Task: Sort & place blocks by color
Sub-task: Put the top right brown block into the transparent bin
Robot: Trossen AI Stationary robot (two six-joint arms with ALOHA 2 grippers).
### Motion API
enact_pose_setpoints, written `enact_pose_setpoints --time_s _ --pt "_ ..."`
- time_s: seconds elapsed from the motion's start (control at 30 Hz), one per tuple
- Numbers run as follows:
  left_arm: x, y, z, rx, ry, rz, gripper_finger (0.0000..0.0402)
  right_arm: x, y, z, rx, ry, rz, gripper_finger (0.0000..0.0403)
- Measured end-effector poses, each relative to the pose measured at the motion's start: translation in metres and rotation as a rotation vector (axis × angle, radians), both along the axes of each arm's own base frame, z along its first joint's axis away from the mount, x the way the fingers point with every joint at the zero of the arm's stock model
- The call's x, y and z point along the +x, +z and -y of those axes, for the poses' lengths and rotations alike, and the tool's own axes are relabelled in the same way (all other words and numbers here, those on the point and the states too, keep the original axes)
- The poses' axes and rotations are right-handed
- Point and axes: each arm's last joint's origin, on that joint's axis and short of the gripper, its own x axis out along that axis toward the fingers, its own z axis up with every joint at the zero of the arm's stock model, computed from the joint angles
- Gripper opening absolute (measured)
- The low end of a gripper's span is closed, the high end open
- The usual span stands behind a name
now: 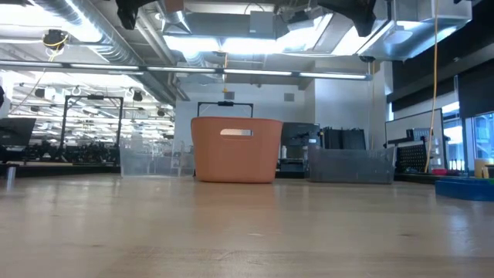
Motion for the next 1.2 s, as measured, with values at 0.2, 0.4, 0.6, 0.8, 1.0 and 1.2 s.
enact_pose_setpoints --time_s 0.2,0.4,0.6,0.8,1.0,1.2 --pt "0.000 0.000 0.000 -0.023 -0.003 0.003 0.0120 0.000 0.000 0.000 -0.003 0.000 -0.001 0.0339" --pt "0.001 -0.001 -0.004 -0.092 0.067 0.003 0.0120 0.000 0.000 0.000 -0.003 0.000 -0.002 0.0339" --pt "0.002 0.015 -0.033 -0.110 0.351 -0.185 0.0120 0.000 0.000 0.000 -0.003 0.000 -0.003 0.0339" --pt "0.008 0.031 -0.085 -0.152 0.512 -0.547 0.0120 0.000 0.000 0.000 -0.003 0.000 -0.005 0.0339" --pt "0.018 0.013 -0.150 -0.223 0.501 -0.892 0.0120 0.000 -0.001 0.000 -0.004 0.000 -0.009 0.0339" --pt "0.039 -0.037 -0.198 -0.249 0.381 -1.135 0.0120 0.000 -0.001 0.000 -0.001 0.000 -0.014 0.0339"
